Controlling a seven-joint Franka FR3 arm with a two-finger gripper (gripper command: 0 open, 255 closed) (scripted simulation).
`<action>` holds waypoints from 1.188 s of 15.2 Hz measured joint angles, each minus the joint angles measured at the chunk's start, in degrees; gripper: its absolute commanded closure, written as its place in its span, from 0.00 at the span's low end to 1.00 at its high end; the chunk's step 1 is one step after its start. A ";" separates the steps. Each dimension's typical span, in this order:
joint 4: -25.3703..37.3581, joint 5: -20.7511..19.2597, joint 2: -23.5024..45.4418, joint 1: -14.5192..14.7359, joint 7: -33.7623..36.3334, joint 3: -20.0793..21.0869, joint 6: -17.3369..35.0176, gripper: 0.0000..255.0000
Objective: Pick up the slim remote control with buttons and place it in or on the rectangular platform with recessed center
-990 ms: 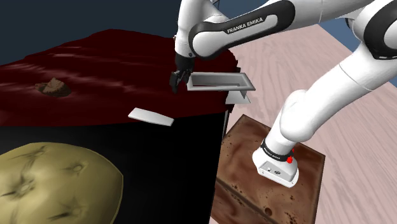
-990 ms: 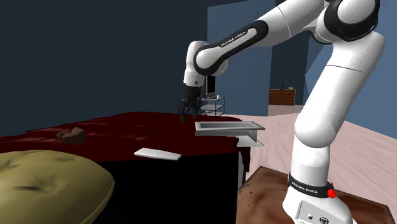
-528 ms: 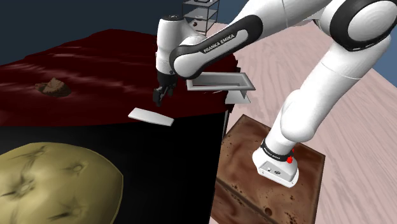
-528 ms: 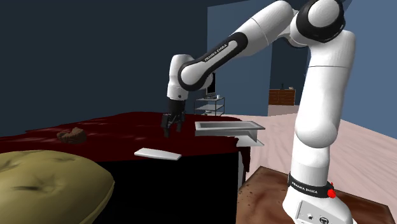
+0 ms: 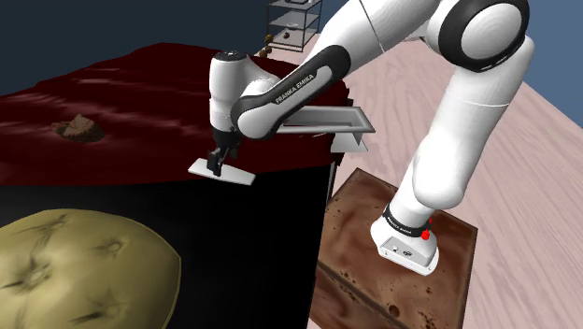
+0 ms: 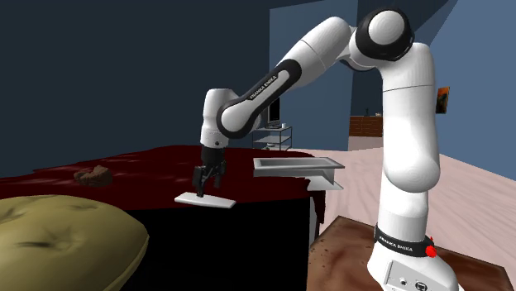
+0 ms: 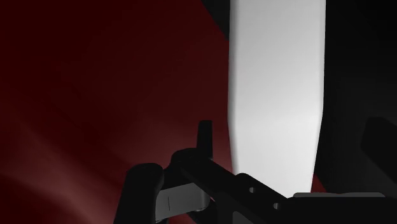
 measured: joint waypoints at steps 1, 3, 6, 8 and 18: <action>-0.15 -0.34 0.64 0.07 0.27 -0.02 0.75 0.00; -0.48 -1.03 1.91 0.19 0.77 -0.13 2.27 0.00; -0.26 -1.95 3.60 0.37 1.42 -0.33 3.64 0.00; -0.28 -2.00 3.68 0.38 1.45 -0.34 3.77 0.00; -0.28 -2.02 3.73 0.38 1.46 -0.35 3.80 1.00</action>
